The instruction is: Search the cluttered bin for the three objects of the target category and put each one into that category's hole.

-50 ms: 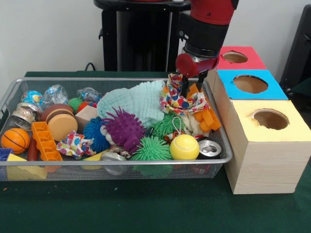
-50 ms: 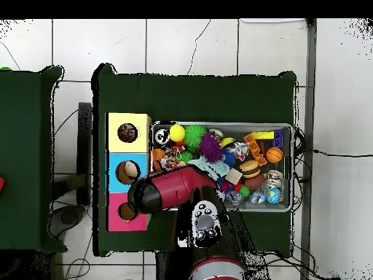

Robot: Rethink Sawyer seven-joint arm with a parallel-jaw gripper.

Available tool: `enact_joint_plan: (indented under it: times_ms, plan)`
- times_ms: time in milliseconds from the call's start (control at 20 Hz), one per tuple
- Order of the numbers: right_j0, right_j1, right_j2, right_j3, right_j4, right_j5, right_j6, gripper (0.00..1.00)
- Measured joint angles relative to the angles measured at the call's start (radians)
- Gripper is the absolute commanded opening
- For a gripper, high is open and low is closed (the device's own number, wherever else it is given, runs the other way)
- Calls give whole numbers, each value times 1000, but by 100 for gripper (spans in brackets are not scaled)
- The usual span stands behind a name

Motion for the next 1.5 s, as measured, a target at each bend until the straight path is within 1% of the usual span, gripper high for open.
enact_joint_plan:
  times_ms: [200, 250, 400, 550, 750, 1000, 1500]
  plan:
    - [-20, 1, 2, -2, 0, 0, 0, 100]
    - [-39, 1, 4, -6, 0, 0, 0, 100]
    - [-63, 2, 5, -15, 0, 0, 0, 100]
    - [-105, 5, 9, -37, 0, 0, 0, 100]
    - [-137, 14, 16, -69, -1, 0, 0, 100]
    - [-154, 21, 30, -87, -5, 0, 0, 100]
    - [-159, 22, 59, -97, -10, 0, 0, 100]
